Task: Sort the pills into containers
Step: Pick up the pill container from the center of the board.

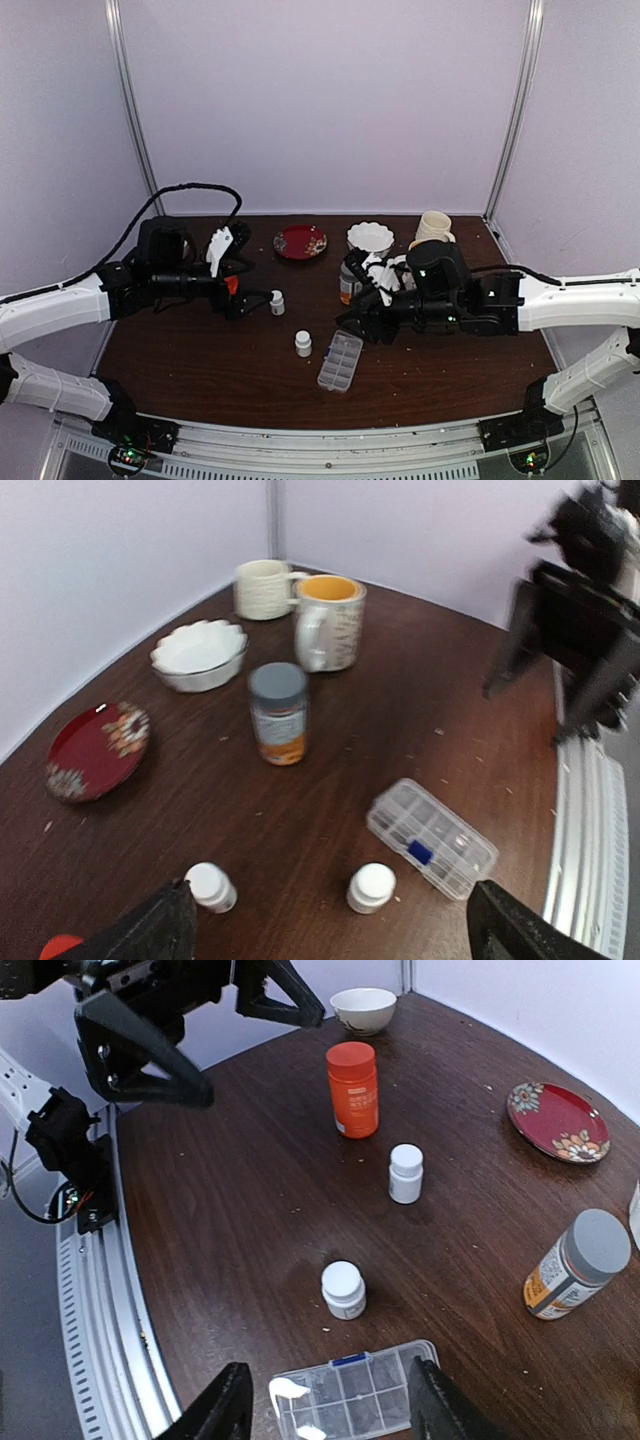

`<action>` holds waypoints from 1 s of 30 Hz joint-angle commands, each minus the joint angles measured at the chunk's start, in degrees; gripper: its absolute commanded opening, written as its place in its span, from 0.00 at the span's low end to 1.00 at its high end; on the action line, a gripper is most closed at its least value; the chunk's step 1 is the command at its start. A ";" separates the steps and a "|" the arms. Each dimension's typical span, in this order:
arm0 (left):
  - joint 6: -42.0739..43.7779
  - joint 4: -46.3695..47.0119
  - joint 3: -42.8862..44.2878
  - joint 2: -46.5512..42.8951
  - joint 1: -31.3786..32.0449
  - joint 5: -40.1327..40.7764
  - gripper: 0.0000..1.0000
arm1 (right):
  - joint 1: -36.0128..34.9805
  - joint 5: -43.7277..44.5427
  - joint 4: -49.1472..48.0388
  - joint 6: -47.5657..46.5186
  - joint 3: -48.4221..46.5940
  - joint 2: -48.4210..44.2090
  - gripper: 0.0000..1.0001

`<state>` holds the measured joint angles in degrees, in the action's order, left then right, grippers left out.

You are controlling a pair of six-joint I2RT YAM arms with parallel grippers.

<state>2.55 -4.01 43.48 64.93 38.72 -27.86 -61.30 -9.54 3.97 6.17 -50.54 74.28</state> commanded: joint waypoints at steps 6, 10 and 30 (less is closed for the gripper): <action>-23.30 -1.52 1.34 -0.33 -0.14 17.95 0.91 | 0.92 16.74 9.42 24.28 -3.05 4.32 0.97; -28.74 -0.99 -0.41 0.48 0.08 12.67 0.87 | 0.92 19.00 15.15 33.15 -5.37 7.40 1.00; -33.66 10.82 -11.06 -3.38 1.52 13.04 0.85 | 1.00 13.57 33.69 56.68 -22.08 24.36 1.00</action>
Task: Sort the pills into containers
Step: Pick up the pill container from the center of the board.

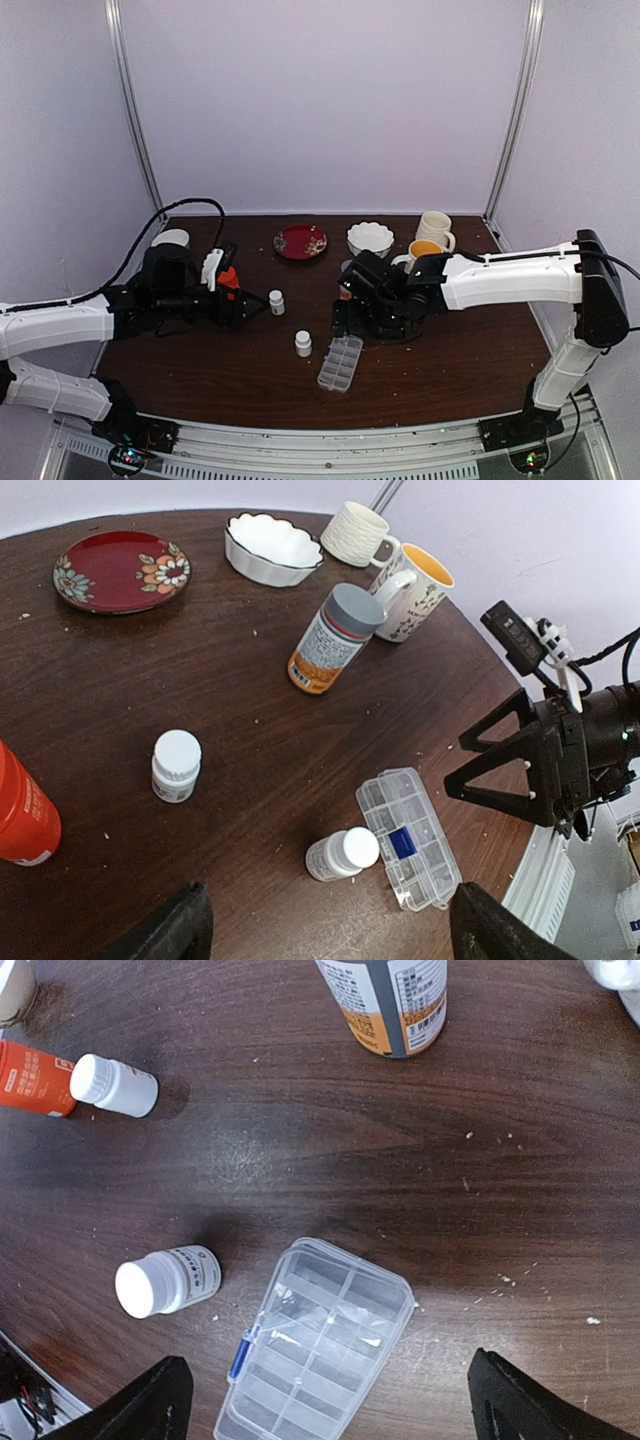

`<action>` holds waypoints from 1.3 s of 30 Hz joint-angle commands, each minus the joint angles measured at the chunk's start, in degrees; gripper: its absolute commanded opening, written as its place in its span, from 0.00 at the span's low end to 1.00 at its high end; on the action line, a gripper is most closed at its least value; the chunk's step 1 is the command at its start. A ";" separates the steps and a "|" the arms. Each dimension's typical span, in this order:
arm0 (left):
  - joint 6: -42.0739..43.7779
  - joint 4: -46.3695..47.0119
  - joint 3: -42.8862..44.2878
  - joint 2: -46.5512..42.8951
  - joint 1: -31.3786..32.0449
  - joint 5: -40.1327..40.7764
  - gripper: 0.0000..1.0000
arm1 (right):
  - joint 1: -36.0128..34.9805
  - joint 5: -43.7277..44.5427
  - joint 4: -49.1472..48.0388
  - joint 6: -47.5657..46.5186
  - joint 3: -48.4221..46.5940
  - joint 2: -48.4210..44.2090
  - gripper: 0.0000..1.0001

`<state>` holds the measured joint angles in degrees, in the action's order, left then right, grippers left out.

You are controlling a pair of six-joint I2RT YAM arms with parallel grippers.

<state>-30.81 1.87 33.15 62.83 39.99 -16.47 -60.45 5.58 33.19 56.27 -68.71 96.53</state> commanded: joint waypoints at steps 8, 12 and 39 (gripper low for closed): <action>1.92 6.24 -2.76 -4.40 0.24 4.01 0.93 | -0.07 -5.23 1.57 15.18 -2.10 3.70 1.00; 3.88 5.28 -3.00 -6.60 0.27 5.93 0.94 | -1.50 -7.84 1.84 16.76 -5.36 7.40 1.00; 8.37 4.46 -4.63 -11.02 0.27 6.96 0.96 | -2.08 -11.44 -1.30 21.63 -3.36 11.80 0.90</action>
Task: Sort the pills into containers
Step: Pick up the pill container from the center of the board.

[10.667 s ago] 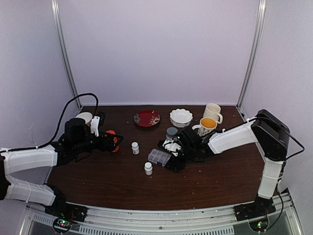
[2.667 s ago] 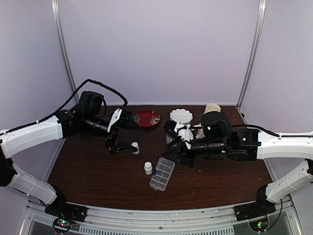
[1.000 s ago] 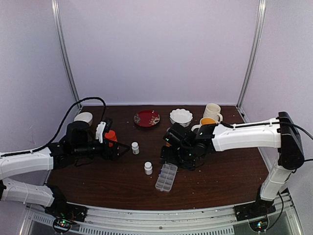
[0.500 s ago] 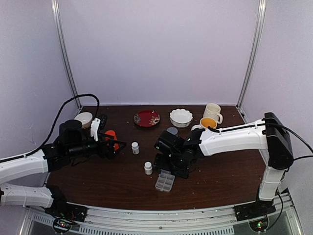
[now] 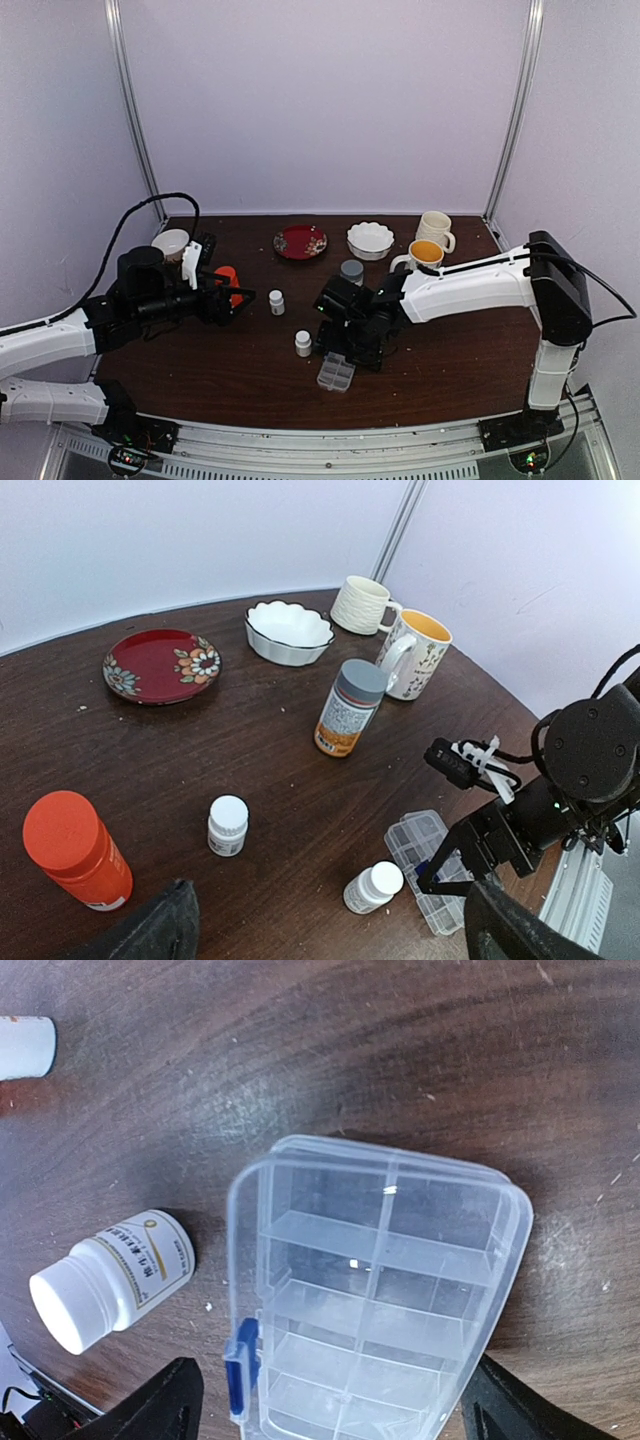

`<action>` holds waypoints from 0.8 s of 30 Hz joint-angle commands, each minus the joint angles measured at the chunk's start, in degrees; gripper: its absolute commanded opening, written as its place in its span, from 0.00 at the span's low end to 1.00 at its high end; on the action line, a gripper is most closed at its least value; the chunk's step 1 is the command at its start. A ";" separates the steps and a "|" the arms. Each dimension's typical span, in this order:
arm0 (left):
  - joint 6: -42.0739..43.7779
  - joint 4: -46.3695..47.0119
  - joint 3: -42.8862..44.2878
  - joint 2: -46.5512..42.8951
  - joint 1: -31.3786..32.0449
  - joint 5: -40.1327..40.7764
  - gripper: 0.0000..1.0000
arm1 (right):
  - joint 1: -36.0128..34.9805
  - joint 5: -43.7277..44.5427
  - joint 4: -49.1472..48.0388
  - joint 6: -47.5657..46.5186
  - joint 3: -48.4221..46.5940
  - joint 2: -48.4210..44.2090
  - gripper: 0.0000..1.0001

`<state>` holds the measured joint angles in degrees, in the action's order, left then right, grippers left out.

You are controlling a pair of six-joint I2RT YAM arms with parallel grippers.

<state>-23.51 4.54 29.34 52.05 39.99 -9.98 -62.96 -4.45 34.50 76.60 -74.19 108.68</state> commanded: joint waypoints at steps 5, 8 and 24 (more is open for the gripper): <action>1.19 1.79 -0.80 -0.11 0.25 0.27 0.96 | 0.72 -1.84 -4.22 2.12 3.92 -0.94 0.82; 1.34 1.94 -0.78 0.06 0.26 -0.01 0.96 | 0.70 -0.87 -4.31 2.24 4.40 -1.88 0.75; -0.11 4.30 1.58 5.74 0.27 -8.71 0.95 | 0.91 5.69 -11.18 -8.46 8.39 -13.68 0.66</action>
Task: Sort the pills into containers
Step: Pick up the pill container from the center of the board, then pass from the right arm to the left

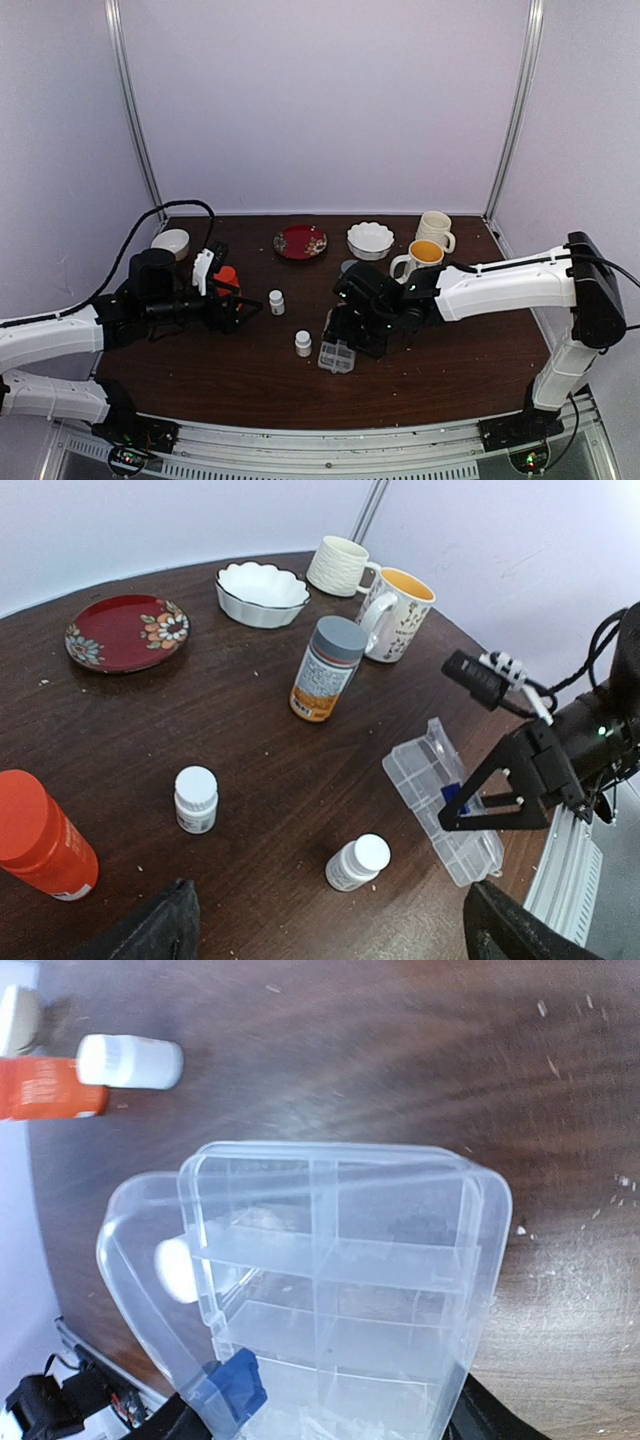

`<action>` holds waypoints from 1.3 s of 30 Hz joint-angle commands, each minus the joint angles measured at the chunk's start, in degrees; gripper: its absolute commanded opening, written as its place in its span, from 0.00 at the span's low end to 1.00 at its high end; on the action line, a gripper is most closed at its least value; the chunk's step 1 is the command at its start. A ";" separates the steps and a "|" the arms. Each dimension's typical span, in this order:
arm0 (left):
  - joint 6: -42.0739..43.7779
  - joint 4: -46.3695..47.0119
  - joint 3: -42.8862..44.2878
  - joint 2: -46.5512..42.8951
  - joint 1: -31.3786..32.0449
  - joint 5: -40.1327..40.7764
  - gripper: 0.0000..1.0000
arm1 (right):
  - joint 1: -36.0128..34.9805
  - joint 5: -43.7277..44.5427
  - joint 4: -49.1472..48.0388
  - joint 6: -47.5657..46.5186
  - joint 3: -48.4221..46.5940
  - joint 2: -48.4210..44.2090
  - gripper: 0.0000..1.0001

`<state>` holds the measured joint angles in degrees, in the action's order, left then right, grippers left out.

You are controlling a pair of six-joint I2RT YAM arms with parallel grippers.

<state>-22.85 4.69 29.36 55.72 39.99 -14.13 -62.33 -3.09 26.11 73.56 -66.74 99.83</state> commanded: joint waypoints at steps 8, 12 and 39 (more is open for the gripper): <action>-7.20 11.92 3.77 9.57 1.00 -12.33 0.93 | 0.27 3.27 -13.76 -16.49 6.17 -11.70 0.69; -9.03 13.44 7.36 14.19 3.60 -12.95 0.93 | 0.19 1.17 -17.69 -21.04 7.78 -13.69 0.71; -11.60 5.67 26.08 34.24 4.88 -17.92 0.36 | -1.04 0.35 -21.90 -27.99 8.91 -14.67 0.74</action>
<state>-34.72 10.17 53.63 88.53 44.84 -29.23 -63.05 -2.94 6.61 46.63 -58.00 86.87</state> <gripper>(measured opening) 0.421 0.731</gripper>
